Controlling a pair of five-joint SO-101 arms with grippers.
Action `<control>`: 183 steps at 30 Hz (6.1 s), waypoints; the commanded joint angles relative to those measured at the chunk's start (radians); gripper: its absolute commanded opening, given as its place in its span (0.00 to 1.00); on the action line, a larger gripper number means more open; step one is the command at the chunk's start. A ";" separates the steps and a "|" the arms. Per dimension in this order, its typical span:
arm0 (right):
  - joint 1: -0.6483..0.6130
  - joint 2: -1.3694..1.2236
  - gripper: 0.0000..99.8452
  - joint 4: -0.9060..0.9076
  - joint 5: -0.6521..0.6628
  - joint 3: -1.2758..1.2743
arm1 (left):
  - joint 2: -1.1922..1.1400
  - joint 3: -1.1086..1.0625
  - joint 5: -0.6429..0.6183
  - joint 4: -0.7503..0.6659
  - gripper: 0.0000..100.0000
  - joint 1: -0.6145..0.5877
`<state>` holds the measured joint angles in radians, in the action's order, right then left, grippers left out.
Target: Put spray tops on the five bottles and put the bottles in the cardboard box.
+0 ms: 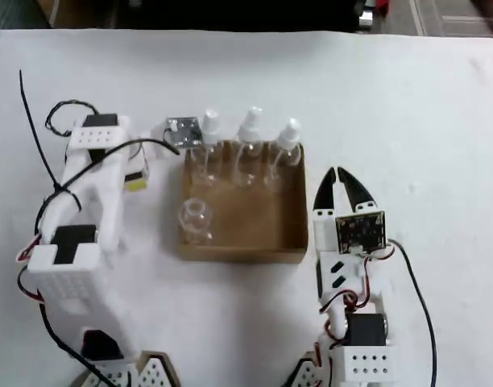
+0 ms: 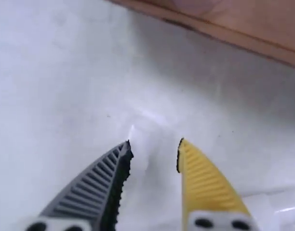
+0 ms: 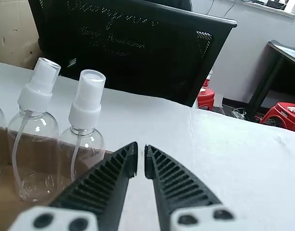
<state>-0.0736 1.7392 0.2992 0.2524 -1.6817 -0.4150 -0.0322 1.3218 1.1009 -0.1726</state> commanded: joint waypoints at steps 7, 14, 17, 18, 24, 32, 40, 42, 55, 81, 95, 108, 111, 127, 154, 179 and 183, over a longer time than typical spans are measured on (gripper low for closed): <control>-0.007 -0.001 0.02 -0.001 0.011 -0.012 | -0.077 0.058 0.018 -0.018 0.16 -0.012; -0.007 -0.001 0.02 -0.001 0.011 -0.012 | -0.104 0.101 0.018 0.003 0.10 -0.012; -0.007 -0.001 0.02 -0.001 0.011 -0.012 | -0.099 0.101 0.054 0.038 0.02 -0.010; -0.007 -0.001 0.02 -0.001 0.011 -0.012 | -0.099 0.101 0.066 0.054 0.02 -0.008; -0.007 -0.001 0.02 -0.001 0.011 -0.012 | -0.096 0.101 0.077 0.091 0.02 -0.012; -0.007 -0.001 0.02 -0.001 0.011 -0.012 | 0.094 0.100 0.080 0.221 0.02 -0.010; -0.007 -0.001 0.02 -0.001 0.011 -0.012 | 0.329 0.092 0.077 0.339 0.02 -0.005; -0.007 -0.001 0.02 -0.001 0.011 -0.012 | 0.383 0.092 0.075 0.365 0.02 -0.004; -0.007 -0.001 0.02 -0.001 0.011 -0.012 | 0.780 0.091 -0.141 0.517 0.02 0.177; -0.039 -0.001 0.02 0.004 0.011 -0.012 | 1.451 0.055 -1.435 0.160 0.02 0.496; -0.051 -0.001 0.02 0.042 0.078 -0.012 | 1.831 -0.827 -1.339 -0.565 0.02 0.412; -0.051 -0.001 0.02 0.042 0.080 -0.012 | 1.722 -0.763 -1.247 -0.450 0.02 0.536; -0.051 -0.001 0.02 0.042 0.081 -0.012 | 1.698 -0.766 -1.274 -0.456 0.02 0.535; -0.051 -0.001 0.02 0.042 0.083 -0.012 | 1.689 -0.802 -1.277 -0.480 0.02 0.535; -0.051 -0.001 0.02 0.042 0.086 -0.012 | 1.693 -0.993 -1.439 -0.508 0.16 0.535; -0.056 -0.001 0.02 0.042 0.086 -0.012 | 1.689 -1.049 -1.353 -0.535 0.16 0.481; -0.061 -0.001 0.02 0.042 0.086 -0.012 | 1.701 -1.013 -1.347 -0.528 0.16 0.440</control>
<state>-0.1212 1.7392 0.3391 0.3245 -1.6817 1.2820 -1.0909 -0.0407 0.5884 0.3061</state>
